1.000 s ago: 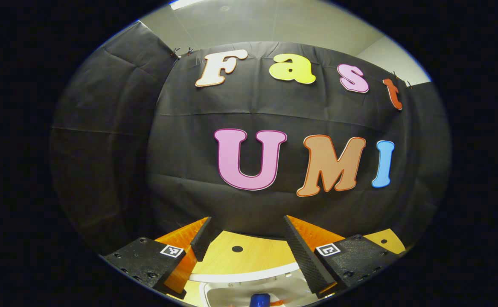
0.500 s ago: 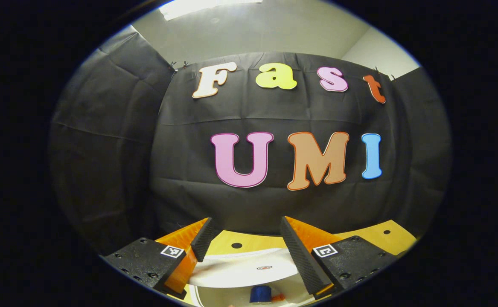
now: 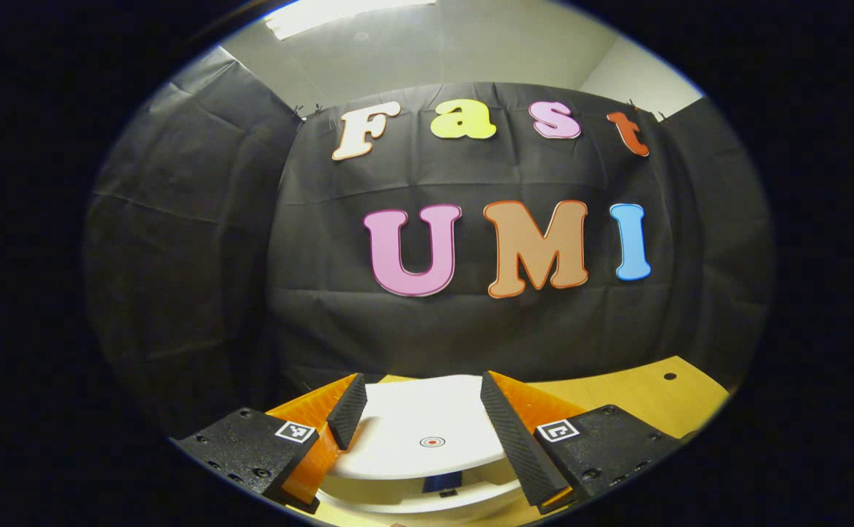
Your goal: Press the lid of the desktop garbage bin to open it, pick up the crumpled paper on the desktop and throw it into the bin, then pick up the pop can on the desktop and drop it into the bin, and finally close the garbage bin lid.
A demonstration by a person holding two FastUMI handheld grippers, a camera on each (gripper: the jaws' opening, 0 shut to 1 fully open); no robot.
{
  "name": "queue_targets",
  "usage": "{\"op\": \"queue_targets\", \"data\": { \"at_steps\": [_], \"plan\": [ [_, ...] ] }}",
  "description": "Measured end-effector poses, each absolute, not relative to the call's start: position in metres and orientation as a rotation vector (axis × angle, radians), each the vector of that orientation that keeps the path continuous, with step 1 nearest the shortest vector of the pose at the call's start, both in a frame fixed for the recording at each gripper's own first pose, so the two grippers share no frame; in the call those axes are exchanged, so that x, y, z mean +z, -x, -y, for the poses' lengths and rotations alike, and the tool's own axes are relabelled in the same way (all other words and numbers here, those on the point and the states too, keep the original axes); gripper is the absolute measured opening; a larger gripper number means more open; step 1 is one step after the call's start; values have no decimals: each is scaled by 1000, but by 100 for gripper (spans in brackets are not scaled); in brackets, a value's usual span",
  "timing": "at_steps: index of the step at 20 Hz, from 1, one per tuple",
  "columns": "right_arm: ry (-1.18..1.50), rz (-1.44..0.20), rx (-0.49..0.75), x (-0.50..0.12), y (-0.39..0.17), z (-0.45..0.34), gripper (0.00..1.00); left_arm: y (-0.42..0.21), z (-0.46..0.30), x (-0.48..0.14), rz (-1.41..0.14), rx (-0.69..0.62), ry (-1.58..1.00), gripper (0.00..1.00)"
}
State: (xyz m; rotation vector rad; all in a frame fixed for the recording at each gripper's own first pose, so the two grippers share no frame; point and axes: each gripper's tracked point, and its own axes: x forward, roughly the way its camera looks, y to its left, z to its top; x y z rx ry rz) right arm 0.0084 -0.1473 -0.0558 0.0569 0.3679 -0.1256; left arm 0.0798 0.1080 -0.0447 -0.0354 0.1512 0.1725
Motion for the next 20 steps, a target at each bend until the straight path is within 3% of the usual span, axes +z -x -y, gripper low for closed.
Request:
{"op": "queue_targets", "data": {
  "at_steps": [5, 20],
  "plan": [
    [-45, -378, -117, -57, -10, 147, 96, -73, -103, -73, -146, 204, 32, 94],
    [-89, -385, -91, -70, -9, 131, 96, -71, -110, -78, -111, 293, -6, 95]
  ]
}}
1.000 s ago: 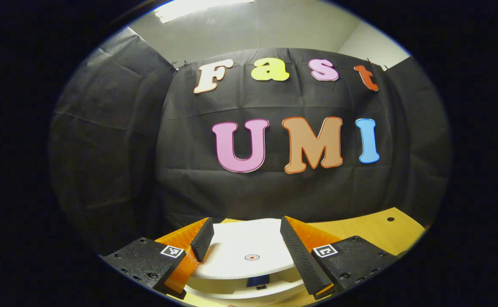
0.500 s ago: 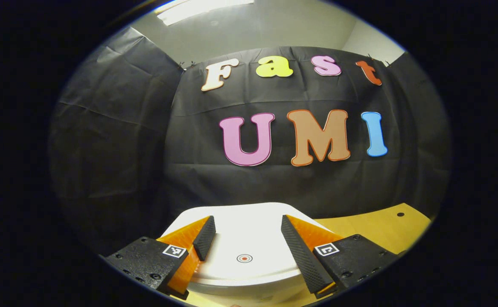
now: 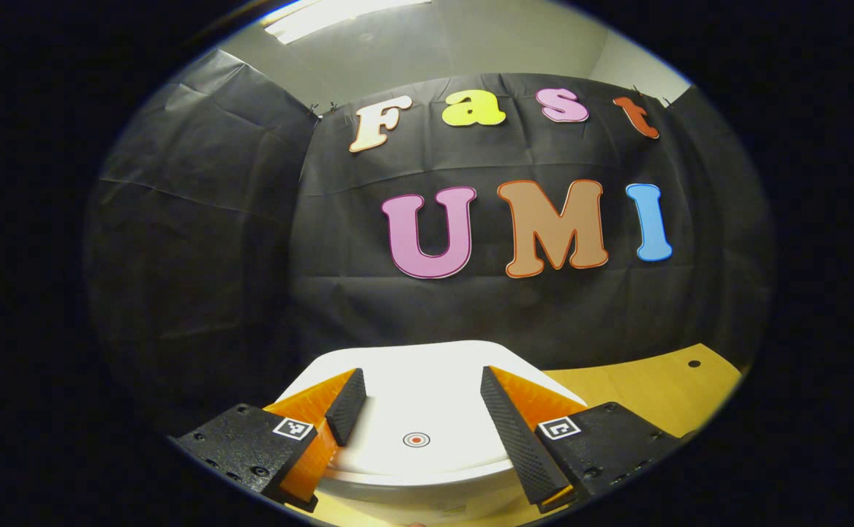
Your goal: Press the lid of the desktop garbage bin to open it, pick up the crumpled paper on the desktop and throw it into the bin, then pick up the pop can on the desktop and drop it into the bin, and finally close the garbage bin lid.
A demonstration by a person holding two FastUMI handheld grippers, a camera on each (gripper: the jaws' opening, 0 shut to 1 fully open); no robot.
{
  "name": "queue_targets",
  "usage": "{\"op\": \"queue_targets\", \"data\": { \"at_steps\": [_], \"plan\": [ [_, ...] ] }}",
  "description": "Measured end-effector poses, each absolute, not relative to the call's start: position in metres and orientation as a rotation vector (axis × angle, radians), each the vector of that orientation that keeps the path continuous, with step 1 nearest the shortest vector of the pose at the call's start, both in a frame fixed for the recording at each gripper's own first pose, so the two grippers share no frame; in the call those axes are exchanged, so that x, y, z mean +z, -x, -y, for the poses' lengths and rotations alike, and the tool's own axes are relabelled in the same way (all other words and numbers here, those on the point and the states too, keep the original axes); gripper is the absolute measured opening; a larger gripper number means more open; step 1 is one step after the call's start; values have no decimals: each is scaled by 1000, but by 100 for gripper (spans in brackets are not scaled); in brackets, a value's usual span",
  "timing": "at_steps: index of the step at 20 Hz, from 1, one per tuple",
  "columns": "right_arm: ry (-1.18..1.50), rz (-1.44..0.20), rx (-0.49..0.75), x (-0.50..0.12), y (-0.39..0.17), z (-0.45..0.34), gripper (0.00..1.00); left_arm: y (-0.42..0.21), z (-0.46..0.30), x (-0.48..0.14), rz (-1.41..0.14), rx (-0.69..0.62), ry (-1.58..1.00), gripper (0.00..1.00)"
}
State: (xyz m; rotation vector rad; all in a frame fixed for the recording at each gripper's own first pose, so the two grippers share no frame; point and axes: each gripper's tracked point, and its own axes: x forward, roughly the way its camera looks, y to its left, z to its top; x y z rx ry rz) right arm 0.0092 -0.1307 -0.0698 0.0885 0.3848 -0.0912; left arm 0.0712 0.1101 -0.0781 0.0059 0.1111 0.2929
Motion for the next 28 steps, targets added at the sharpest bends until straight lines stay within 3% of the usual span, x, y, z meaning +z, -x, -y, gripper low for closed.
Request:
{"op": "queue_targets", "data": {
  "at_steps": [10, 22, 28],
  "plan": [
    [-91, -375, -53, -72, -8, 105, 96, -73, -104, -38, -75, 261, -78, 92],
    [-28, -268, 66, -60, -28, 23, 96, -16, -18, -23, -103, 50, 20, 91],
    [-96, -198, 2, -48, -18, 23, 96, -3, 20, -22, -119, -30, 117, 91]
  ]
}}
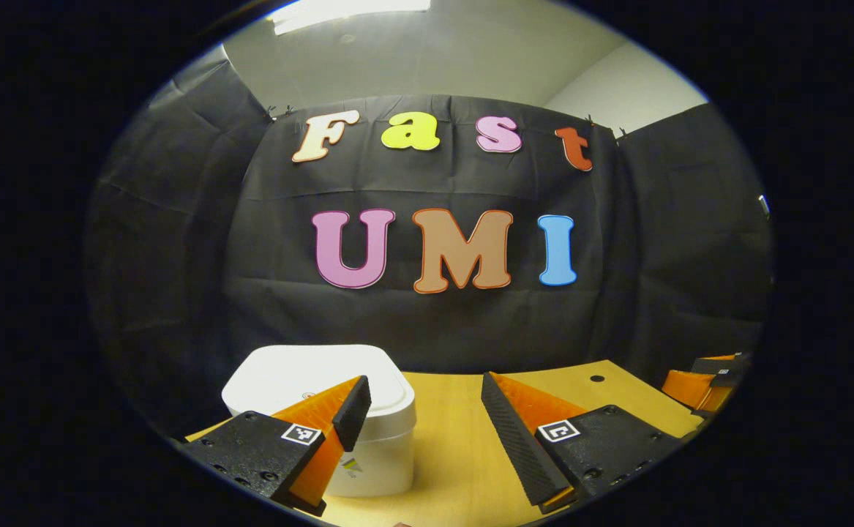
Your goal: Press the lid of the desktop garbage bin to open it, pick up the crumpled paper on the desktop and throw it into the bin, then pick up the pop can on the desktop and drop it into the bin, and finally close the garbage bin lid.
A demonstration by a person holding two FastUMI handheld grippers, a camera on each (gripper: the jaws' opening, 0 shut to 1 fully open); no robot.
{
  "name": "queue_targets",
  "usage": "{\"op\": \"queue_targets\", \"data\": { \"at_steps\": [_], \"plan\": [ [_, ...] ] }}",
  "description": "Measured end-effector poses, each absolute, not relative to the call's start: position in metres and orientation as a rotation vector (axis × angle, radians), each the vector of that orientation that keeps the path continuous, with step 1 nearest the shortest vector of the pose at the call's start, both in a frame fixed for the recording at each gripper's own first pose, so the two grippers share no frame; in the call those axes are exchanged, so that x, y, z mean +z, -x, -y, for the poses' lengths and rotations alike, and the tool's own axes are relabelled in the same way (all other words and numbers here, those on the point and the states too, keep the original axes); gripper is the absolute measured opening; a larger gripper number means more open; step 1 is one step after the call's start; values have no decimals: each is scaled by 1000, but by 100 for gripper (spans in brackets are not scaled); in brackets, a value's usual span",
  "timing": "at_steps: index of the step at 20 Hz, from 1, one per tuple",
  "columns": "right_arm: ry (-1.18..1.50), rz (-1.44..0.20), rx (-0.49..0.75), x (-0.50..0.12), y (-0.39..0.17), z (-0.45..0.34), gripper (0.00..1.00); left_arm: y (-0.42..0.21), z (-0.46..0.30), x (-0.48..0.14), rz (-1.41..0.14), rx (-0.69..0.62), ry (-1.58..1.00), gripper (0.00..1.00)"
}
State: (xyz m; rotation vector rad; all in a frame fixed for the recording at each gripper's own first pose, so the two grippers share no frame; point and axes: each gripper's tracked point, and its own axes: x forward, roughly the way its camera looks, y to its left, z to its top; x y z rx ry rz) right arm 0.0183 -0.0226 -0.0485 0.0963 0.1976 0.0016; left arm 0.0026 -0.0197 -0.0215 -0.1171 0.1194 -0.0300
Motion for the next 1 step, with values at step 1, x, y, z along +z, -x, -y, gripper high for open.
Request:
{"op": "queue_targets", "data": {
  "at_steps": [1],
  "plan": [
    [-105, -180, -12, -44, -17, 25, 96, -2, 23, -22, -123, -36, 131, 91]
  ]
}}
